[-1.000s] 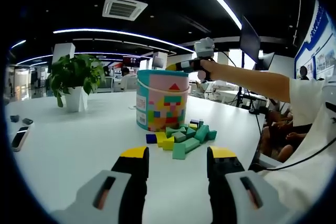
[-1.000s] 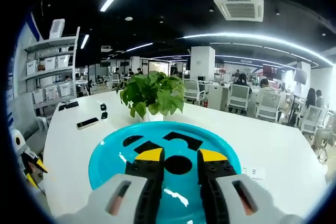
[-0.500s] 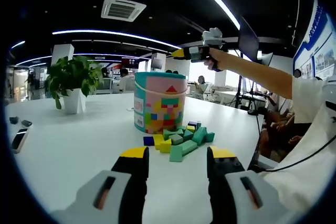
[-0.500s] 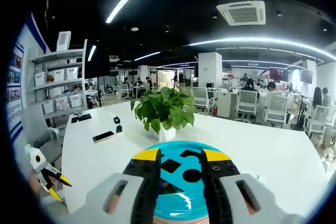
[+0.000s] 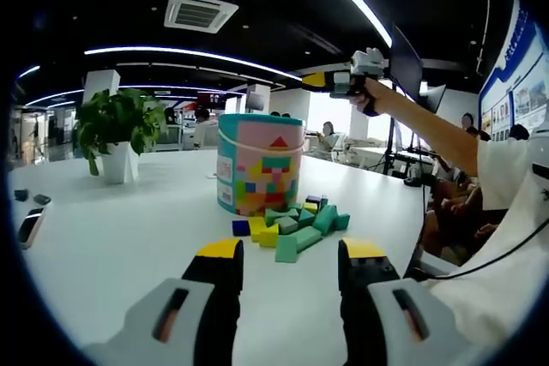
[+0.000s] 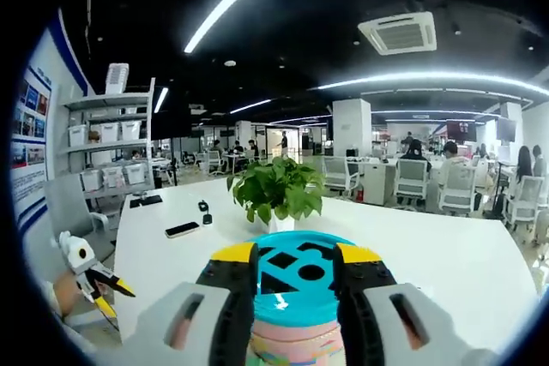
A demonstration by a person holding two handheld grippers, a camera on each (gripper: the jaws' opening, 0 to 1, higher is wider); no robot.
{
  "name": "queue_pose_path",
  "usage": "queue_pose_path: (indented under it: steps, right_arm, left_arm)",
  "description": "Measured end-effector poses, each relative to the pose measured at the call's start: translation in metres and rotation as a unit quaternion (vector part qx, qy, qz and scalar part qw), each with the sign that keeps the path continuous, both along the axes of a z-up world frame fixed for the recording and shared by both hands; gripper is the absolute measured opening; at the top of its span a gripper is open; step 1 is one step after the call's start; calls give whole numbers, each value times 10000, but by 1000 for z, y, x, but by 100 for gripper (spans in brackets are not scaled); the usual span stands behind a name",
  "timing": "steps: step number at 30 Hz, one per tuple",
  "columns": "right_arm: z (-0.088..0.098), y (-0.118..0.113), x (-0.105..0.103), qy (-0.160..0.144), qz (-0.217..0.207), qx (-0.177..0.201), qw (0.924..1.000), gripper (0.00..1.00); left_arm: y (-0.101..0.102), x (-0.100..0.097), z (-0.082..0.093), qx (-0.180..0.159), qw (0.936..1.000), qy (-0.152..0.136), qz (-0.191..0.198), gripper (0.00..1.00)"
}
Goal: Arrange the toys in the designated storage area by placing each visible toy with the group until no toy remains scattered across the table.
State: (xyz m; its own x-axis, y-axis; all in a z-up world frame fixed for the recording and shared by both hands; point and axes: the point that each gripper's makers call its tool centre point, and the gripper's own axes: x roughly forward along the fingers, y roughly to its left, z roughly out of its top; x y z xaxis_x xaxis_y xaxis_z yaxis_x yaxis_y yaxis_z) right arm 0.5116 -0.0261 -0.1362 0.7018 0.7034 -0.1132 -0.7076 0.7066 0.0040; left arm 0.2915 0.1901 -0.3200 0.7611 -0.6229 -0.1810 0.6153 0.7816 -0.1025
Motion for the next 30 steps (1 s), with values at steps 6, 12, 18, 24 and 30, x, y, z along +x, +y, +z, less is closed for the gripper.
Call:
queue_pose_path:
  steps: [6,12,18,24,30]
  right_arm:
    - [-8,-12,-21,-201,106,-3,9997,37]
    - [-22,-14,-41,-340,195,-206,9990,43]
    - [-40,-10,-65,-413,399,-397,9976,42]
    - [-51,-9,-80,-378,537,-433,9969,43]
    - [-54,-13,-92,-412,613,-419,9964,42]
  left_arm:
    - [5,1,-2,5,10000,31,78,45]
    - [3,0,-1,26,10000,15,71,45]
    - [1,1,-3,24,10000,49,56,45]
    - [2,0,-4,31,10000,65,49,45]
    - [4,-1,-3,24,10000,51,81,45]
